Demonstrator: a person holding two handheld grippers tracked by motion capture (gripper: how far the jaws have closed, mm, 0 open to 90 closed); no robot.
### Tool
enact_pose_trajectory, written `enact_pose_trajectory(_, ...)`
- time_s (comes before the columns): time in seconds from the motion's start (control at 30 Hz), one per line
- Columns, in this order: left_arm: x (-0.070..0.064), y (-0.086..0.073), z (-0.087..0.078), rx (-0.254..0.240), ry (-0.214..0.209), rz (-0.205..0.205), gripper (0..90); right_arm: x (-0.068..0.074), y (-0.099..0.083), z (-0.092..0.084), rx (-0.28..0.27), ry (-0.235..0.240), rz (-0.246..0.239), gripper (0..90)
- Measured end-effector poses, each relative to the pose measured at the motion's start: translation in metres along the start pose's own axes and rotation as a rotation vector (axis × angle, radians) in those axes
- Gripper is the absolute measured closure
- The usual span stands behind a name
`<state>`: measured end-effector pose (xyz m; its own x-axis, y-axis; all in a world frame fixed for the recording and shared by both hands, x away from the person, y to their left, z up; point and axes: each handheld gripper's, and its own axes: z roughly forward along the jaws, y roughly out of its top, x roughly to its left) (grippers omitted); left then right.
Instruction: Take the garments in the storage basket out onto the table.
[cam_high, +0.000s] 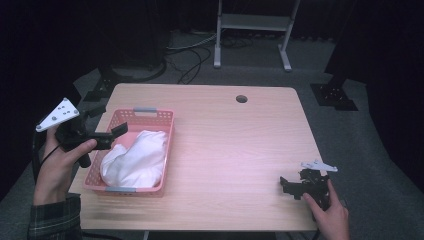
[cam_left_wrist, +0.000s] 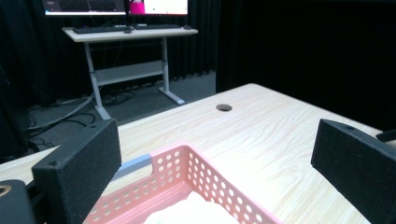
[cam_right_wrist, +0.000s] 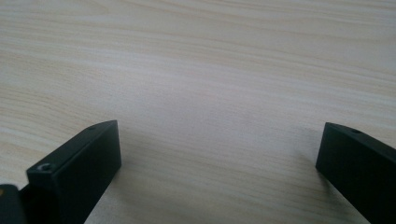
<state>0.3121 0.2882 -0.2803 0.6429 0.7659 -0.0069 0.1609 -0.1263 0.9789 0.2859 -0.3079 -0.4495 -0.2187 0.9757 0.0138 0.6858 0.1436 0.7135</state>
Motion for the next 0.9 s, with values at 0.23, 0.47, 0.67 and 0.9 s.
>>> enact_pose_trajectory(0.23, -0.0012, -0.0015, 0.0005, 0.048, -0.016, 0.015, 1.4, 0.0, 0.0, 0.0, 0.0, 0.0, 0.0, 0.0)
enact_pose_trajectory(0.47, -0.0032, -0.0012, 0.0005, 0.09, -0.012, 0.029, 1.4, 0.0, 0.0, 0.0, 0.0, 0.0, 0.0, 0.0)
enact_pose_trajectory(0.67, -0.006, -0.0013, -0.0003, 0.133, -0.024, 0.035, 1.4, 0.0, 0.0, 0.0, 0.0, 0.0, 0.0, 0.0)
enact_pose_trajectory(0.9, -0.0074, -0.0017, -0.0009, 0.172, -0.017, 0.046, 1.4, 0.0, 0.0, 0.0, 0.0, 0.0, 0.0, 0.0)
